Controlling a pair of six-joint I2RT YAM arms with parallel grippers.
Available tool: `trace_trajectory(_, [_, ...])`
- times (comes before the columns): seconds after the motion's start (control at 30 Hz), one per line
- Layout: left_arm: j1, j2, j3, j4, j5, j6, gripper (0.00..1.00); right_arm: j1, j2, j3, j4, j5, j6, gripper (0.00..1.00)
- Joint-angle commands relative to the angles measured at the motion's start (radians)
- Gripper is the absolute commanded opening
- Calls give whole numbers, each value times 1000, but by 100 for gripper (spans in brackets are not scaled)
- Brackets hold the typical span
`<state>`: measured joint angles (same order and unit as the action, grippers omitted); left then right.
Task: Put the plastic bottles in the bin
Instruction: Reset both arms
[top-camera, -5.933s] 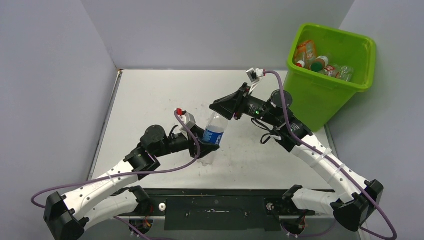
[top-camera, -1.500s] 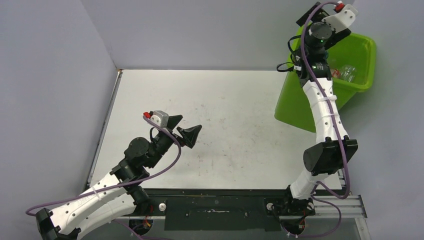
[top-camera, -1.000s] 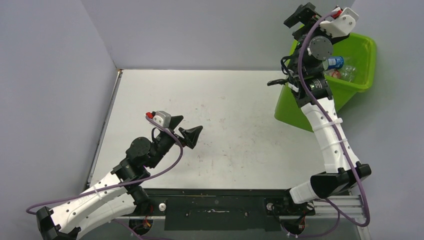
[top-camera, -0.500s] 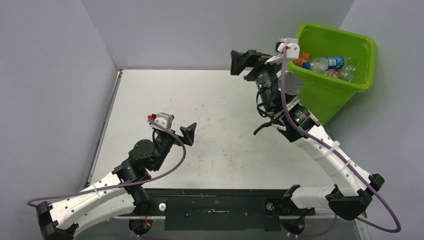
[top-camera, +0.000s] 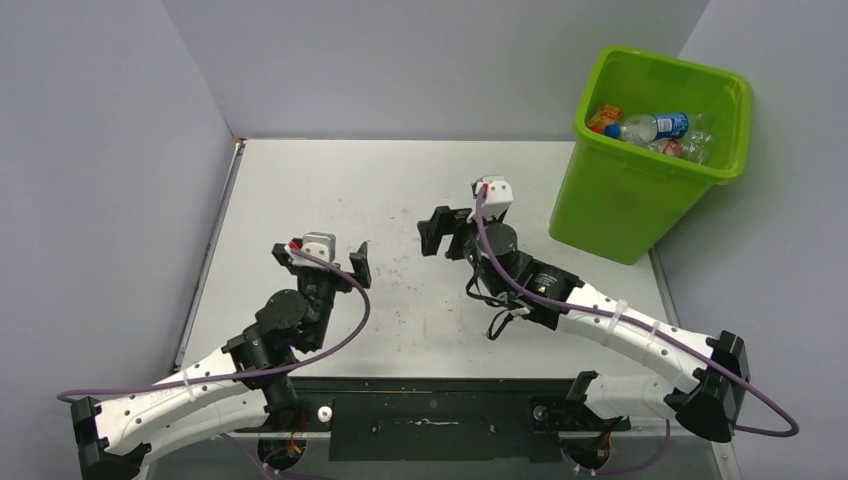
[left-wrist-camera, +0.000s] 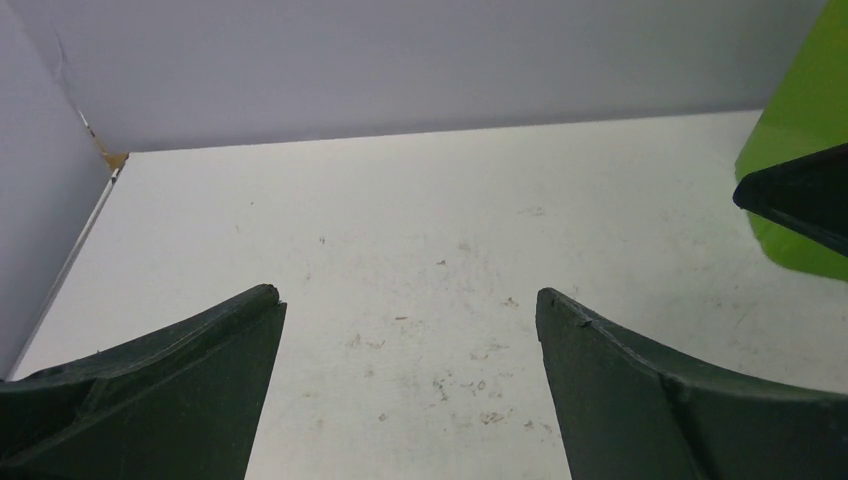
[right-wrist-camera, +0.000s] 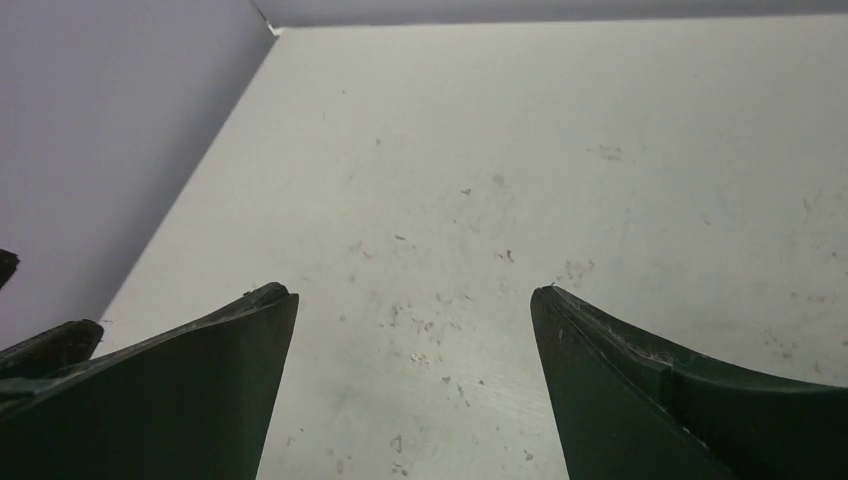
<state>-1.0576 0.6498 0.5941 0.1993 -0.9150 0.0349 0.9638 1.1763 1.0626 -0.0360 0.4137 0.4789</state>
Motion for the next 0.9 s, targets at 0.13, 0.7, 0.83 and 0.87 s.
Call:
trace_trajectory(0.13, [13, -39, -136, -116, -35, -27, 96, -18, 62, -35, -74, 148, 41, 90])
trace_trajectory(0.7, [735, 295, -300, 334, 372, -160, 96, -211, -29, -376, 110, 91, -29, 90])
trace_trajectory(0.83, [802, 487, -296, 508, 345, -147, 96, -216, -63, -402, 69, 60, -51, 90])
trace_trajectory(0.87, [810, 530, -304, 553, 345, -136, 96, -217, -66, -409, 68, 56, -51, 90])
